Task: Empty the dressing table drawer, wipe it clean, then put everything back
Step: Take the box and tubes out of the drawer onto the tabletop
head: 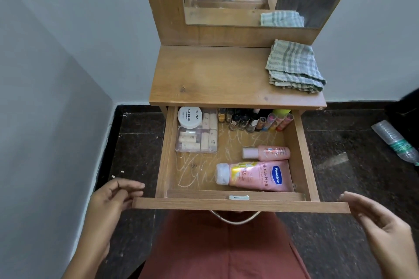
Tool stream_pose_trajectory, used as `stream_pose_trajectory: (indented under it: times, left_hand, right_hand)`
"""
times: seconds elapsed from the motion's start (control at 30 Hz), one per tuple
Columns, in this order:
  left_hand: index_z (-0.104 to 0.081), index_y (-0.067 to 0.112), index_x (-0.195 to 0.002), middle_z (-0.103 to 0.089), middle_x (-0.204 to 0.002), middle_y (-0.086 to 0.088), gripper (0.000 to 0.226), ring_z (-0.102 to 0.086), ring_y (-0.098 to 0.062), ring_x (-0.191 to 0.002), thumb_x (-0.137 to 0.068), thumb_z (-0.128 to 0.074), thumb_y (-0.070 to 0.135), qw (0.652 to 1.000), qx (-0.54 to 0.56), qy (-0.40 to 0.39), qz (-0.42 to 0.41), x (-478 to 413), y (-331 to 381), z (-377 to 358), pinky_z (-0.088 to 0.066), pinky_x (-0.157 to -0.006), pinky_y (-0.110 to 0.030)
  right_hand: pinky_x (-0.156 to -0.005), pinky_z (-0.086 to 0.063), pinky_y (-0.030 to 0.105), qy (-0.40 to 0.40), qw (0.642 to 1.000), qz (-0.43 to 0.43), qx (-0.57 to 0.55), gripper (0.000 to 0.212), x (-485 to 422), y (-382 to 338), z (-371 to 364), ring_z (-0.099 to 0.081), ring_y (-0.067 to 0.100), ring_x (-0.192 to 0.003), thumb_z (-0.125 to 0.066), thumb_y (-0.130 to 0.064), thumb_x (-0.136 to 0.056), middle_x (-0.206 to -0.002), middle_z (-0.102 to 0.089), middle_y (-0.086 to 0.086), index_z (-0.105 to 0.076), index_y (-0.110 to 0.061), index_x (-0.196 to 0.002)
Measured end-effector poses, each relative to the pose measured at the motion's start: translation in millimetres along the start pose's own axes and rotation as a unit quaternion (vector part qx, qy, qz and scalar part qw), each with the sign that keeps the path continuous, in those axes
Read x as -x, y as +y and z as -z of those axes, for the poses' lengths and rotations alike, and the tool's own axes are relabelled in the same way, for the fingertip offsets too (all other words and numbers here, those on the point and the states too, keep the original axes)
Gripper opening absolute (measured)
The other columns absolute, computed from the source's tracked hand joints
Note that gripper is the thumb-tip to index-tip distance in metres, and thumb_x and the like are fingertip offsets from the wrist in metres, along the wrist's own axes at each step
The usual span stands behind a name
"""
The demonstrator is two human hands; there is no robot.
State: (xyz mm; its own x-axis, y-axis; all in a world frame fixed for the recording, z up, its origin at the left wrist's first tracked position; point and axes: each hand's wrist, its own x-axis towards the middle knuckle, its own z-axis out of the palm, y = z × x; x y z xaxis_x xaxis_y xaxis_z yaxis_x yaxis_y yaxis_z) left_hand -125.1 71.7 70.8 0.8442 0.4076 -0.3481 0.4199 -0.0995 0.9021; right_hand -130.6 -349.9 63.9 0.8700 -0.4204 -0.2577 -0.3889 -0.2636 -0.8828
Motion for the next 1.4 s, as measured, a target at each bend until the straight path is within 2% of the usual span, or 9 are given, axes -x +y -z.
stream_pose_trajectory:
  times: [0.17,0.33,0.43,0.53,0.67,0.77,0.9,1.07,1.4]
  left_hand:
    - [-0.064,0.019,-0.079,-0.068,-0.091,-0.003,0.039,-0.063,-0.019,-0.086,-0.089,-0.037,-0.007,0.999,-0.037,0.007,-0.029,-5.5,12.2,-4.4,-0.050,-0.066,-0.004]
    - [-0.062,0.042,-0.075,-0.067,-0.081,0.022,0.043,-0.062,0.003,-0.082,-0.087,-0.049,0.003,0.981,-0.138,0.024,-0.136,-3.8,47.8,-30.5,-0.049,-0.078,-0.009]
    - [-0.061,0.029,-0.093,-0.065,-0.101,0.008,0.024,-0.062,-0.006,-0.092,-0.088,-0.050,0.008,0.984,-0.132,-0.038,-0.115,-12.1,69.5,-66.7,-0.049,-0.083,-0.021]
    - [-0.049,0.013,-0.127,-0.054,-0.126,-0.002,0.035,-0.053,-0.008,-0.097,-0.092,-0.046,0.013,0.972,-0.205,-0.104,-0.048,-34.4,73.4,-102.0,-0.040,-0.078,-0.018]
    - [-0.041,0.002,-0.130,-0.046,-0.132,-0.014,0.039,-0.051,-0.024,-0.111,-0.092,-0.044,0.010,0.947,-0.304,-0.096,-0.034,-62.5,59.8,-130.0,-0.041,-0.082,-0.025]
    - [-0.040,0.001,-0.130,-0.043,-0.134,-0.015,0.042,-0.050,-0.027,-0.115,-0.090,-0.047,0.008,0.942,-0.327,-0.072,-0.026,-72.2,47.1,-135.3,-0.044,-0.092,-0.033]
    - [-0.031,0.000,-0.136,-0.034,-0.141,-0.017,0.049,-0.048,-0.030,-0.118,-0.089,-0.045,0.001,0.933,-0.353,-0.057,-0.038,-69.2,41.1,-136.5,-0.044,-0.092,-0.033]
    - [-0.028,0.001,-0.137,-0.030,-0.144,-0.015,0.051,-0.050,-0.030,-0.116,-0.088,-0.044,-0.001,0.926,-0.370,-0.048,-0.058,-64.1,33.3,-136.2,-0.046,-0.094,-0.036]
    - [-0.033,-0.001,-0.135,-0.036,-0.141,-0.015,0.049,-0.048,-0.030,-0.119,-0.086,-0.042,-0.006,0.914,-0.397,-0.019,-0.075,-64.9,25.9,-137.9,-0.045,-0.093,-0.036]
  right_hand:
    - [-0.080,-0.042,-0.004,0.092,0.994,0.051,0.036,0.036,-6.3,-36.4,-1.9,-0.060,-0.017,-0.082,-0.048,-0.001,-0.091,-0.079,-0.066,-0.034,-0.066,-0.030,-0.080]
    - [-0.074,-0.045,0.000,0.044,0.986,0.155,0.050,0.026,-5.8,-91.7,-57.5,-0.061,-0.012,-0.076,-0.057,0.002,-0.083,-0.075,-0.068,-0.029,-0.069,-0.022,-0.086]
    - [-0.069,-0.047,0.007,-0.116,0.982,0.131,0.070,0.018,-8.6,-115.2,-121.9,-0.060,-0.007,-0.075,-0.060,-0.002,-0.084,-0.080,-0.065,-0.018,-0.070,-0.015,-0.092]
    - [-0.063,-0.043,0.007,-0.184,0.975,0.079,0.093,0.016,-21.3,-120.8,-181.8,-0.056,0.002,-0.075,-0.060,-0.005,-0.085,-0.087,-0.065,-0.004,-0.070,-0.008,-0.097]
    - [-0.059,-0.043,0.016,-0.172,0.976,0.023,0.131,0.020,-40.7,-116.9,-225.0,-0.053,0.012,-0.078,-0.053,0.001,-0.086,-0.101,-0.066,0.010,-0.068,0.001,-0.099]
    - [-0.055,-0.042,0.021,-0.157,0.977,-0.027,0.144,0.018,-48.3,-111.0,-236.2,-0.052,0.016,-0.072,-0.051,0.003,-0.085,-0.097,-0.065,0.016,-0.065,0.007,-0.097]
    - [-0.069,-0.048,0.029,-0.148,0.977,-0.064,0.140,0.017,-49.7,-104.2,-243.4,-0.058,0.023,-0.081,-0.051,0.002,-0.085,-0.104,-0.064,0.016,-0.062,0.006,-0.098]
    - [-0.083,-0.050,0.037,-0.154,0.976,-0.071,0.134,0.016,-44.4,-101.1,-248.4,-0.062,0.033,-0.095,-0.057,-0.001,-0.085,-0.106,-0.064,0.021,-0.063,0.009,-0.096]
    - [-0.079,-0.051,0.037,-0.144,0.977,-0.067,0.143,0.018,-39.5,-99.3,-253.5,-0.064,0.034,-0.094,-0.059,-0.003,-0.083,-0.101,-0.066,0.022,-0.063,0.010,-0.094]
